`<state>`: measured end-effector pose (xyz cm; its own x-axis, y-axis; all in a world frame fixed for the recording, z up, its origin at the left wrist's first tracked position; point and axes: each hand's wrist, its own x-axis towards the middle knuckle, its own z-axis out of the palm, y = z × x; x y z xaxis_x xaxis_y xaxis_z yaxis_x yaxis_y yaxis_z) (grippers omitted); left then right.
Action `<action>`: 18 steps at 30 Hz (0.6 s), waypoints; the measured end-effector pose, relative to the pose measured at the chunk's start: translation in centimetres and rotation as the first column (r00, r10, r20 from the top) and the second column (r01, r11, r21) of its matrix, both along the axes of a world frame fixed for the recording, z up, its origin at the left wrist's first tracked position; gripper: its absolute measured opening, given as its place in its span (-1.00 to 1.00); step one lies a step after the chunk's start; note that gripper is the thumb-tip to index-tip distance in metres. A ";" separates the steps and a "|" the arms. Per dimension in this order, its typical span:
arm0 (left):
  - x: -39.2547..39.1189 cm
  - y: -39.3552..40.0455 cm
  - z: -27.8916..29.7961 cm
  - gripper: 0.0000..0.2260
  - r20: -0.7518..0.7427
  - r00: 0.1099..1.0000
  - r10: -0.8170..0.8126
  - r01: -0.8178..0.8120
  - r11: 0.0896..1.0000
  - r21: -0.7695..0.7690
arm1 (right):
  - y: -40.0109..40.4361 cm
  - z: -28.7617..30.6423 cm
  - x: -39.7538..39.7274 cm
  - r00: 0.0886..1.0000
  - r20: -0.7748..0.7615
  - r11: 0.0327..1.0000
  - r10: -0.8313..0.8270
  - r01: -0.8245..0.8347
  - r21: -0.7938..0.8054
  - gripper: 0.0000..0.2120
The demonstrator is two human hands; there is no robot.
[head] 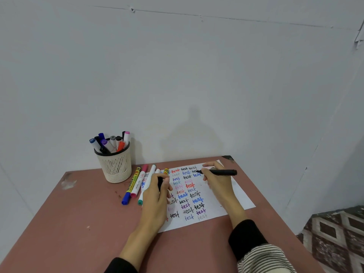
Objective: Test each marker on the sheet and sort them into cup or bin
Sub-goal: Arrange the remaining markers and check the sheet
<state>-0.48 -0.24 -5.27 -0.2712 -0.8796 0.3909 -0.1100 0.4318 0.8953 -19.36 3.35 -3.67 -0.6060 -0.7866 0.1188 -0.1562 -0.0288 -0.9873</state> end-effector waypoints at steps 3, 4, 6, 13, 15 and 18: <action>0.2 -0.6 -0.1 -0.91 -0.023 0.999 0.023 -0.023 1.000 -0.019 | -0.4 -0.2 -0.2 0.994 -0.102 0.999 0.027 -0.022 0.048 -0.92; 0.2 -0.6 0.0 -0.91 -0.018 0.999 0.030 -0.031 0.999 -0.030 | -0.4 -0.3 -0.3 0.991 -0.131 0.998 0.025 -0.017 0.063 -0.92; 0.3 -0.8 0.1 -0.91 -0.009 0.999 0.035 -0.036 0.999 -0.034 | -0.5 -0.5 -0.3 0.986 -0.165 0.997 0.018 -0.005 0.080 -0.91; 0.2 -1.5 -0.5 -0.92 0.028 1.000 0.011 -0.010 0.999 -0.033 | -0.7 -1.0 -0.3 0.974 -0.220 0.995 0.046 -0.025 0.098 -0.89; 0.1 -1.6 -0.7 -0.91 0.037 0.999 0.012 -0.011 0.999 -0.037 | -0.7 -1.2 -0.3 0.972 -0.229 0.994 0.051 -0.027 0.106 -0.88; 0.1 -1.7 -0.8 -0.91 0.040 0.999 0.013 -0.011 0.999 -0.038 | -0.7 -1.1 -0.4 0.982 -0.182 0.994 0.042 -0.023 0.107 -0.84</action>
